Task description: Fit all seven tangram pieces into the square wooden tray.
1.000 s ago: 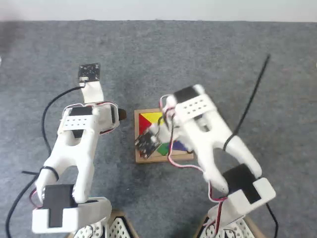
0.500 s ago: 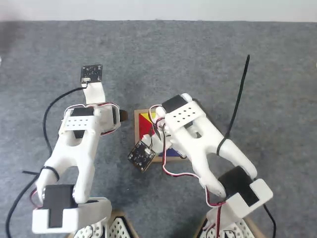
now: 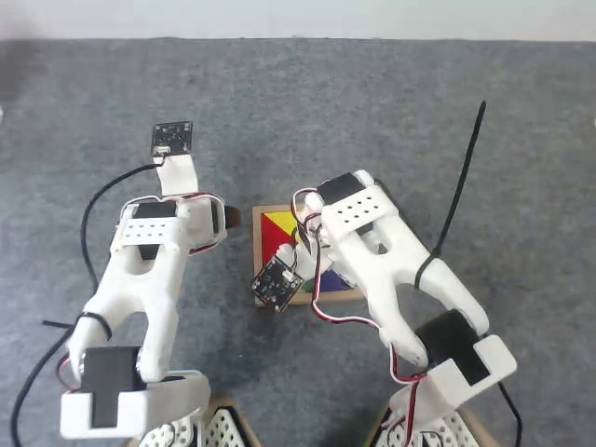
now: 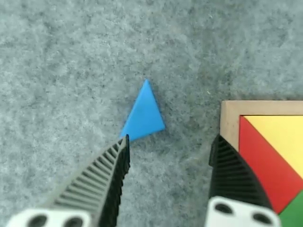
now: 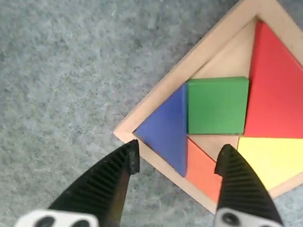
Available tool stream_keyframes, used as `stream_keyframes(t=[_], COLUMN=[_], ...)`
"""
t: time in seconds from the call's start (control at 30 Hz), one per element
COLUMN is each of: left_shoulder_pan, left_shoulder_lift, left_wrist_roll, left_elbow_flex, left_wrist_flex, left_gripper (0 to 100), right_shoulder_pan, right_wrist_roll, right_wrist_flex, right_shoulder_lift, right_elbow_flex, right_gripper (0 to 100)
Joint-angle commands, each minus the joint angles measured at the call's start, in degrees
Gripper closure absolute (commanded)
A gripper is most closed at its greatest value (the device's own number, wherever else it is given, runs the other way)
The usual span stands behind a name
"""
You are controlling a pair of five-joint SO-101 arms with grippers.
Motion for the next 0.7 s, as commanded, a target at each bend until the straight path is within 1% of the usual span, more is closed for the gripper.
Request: stream_keyframes(t=[0.0,0.07,0.13,0.23,0.33,0.4,0.47,0.53,0.6,0.67], left_shoulder_pan=[0.5,0.5,0.5,0.0,-3.7,-6.7,-7.8,-8.0,-8.0,-8.1], left_shoulder_lift=[-2.1,-2.1,-2.1,-2.2,-2.7,-2.1,-2.1,-2.0,-2.0,-1.9], left_wrist_roll=[0.5,0.5,0.5,0.4,0.2,-2.5,-5.6,-9.1,-12.7,-13.1], left_elbow_flex=[-0.2,-0.2,-0.2,-0.6,-2.8,-7.4,-12.4,-16.1,-17.4,-17.5], left_wrist_flex=[-0.6,-0.6,-0.6,-0.6,0.1,5.2,12.2,17.5,19.8,21.1], left_gripper=[73,73,73,73,73,73,73,73,73,73], right_shoulder_pan=[0.4,-1.4,-2.9,-3.6,1.5,6.4,10.8,13.7,15.8,17.8], right_wrist_roll=[-2.7,-10.3,-20.5,-36.0,-51.7,-60.1,-65.5,-68.7,-72.5,-76.7], right_wrist_flex=[-0.9,-3.0,-5.0,-4.1,-2.8,-2.7,-2.8,-3.8,-7.3,-11.7], right_shoulder_lift=[-0.4,-0.3,-0.5,-1.5,-6.3,-12.0,-18.7,-26.0,-33.1,-39.1], right_elbow_flex=[-3.3,-5.9,-7.6,-9.9,-13.2,-13.7,-10.5,-2.8,8.4,20.9], right_gripper=[73.5,73.5,73.5,73.5,73.5,73.6,73.6,73.6,73.6,73.6])
